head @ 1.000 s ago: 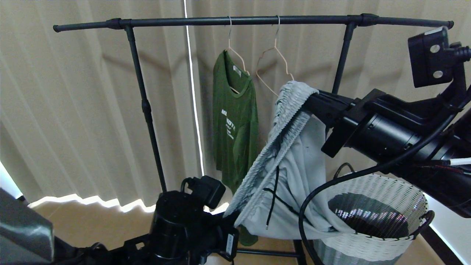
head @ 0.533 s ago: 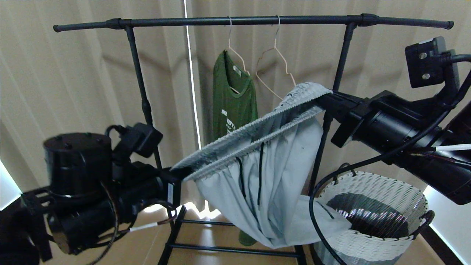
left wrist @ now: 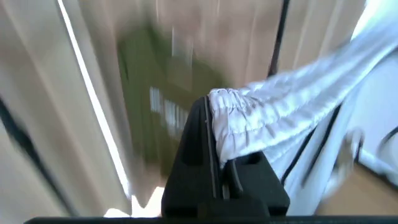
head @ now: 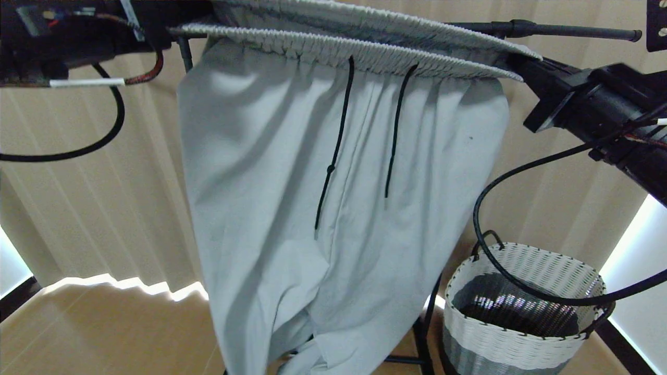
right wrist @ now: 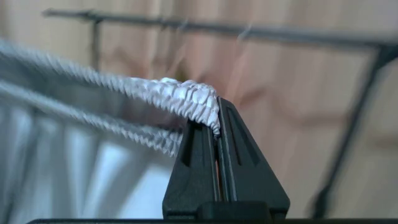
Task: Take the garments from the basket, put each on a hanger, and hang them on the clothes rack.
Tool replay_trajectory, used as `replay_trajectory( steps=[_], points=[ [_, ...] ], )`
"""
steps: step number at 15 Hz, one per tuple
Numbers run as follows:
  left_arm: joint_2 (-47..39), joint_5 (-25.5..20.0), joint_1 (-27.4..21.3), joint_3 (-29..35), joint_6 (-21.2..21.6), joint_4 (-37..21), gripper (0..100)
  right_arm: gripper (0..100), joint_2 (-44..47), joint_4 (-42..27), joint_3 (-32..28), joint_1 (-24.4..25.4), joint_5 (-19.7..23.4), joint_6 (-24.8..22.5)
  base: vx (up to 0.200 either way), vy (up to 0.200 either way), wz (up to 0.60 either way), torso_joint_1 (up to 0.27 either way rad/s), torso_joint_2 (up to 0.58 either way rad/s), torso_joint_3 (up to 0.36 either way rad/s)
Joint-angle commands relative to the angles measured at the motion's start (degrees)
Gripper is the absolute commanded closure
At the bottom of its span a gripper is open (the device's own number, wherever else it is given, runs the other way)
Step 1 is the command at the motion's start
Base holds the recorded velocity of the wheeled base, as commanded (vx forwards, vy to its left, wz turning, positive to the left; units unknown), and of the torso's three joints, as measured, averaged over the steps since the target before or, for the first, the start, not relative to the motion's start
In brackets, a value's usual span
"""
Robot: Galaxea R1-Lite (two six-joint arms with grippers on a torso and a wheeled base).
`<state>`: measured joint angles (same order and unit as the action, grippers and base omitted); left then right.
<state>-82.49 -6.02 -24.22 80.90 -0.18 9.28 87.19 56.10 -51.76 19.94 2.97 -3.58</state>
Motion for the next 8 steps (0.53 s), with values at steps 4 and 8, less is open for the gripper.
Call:
replay_trajectory(
  steps=[4, 8],
  points=[
    [-4.34, 3.21, -5.22, -11.64, -2.72, -1.02, 100, 100, -0.18, -0.2, 10.72, -1.66, -0.25, -3.71, 0.0, 0.0, 0.0, 0.0, 0.0, 0.0],
    [-3.2, 6.46, -6.36, -15.68, -7.82, -0.58, 100, 100, 0.35, 0.06, 12.83, -1.49, -0.07, -3.71, 0.0, 0.0, 0.0, 0.0, 0.0, 0.0]
  ],
)
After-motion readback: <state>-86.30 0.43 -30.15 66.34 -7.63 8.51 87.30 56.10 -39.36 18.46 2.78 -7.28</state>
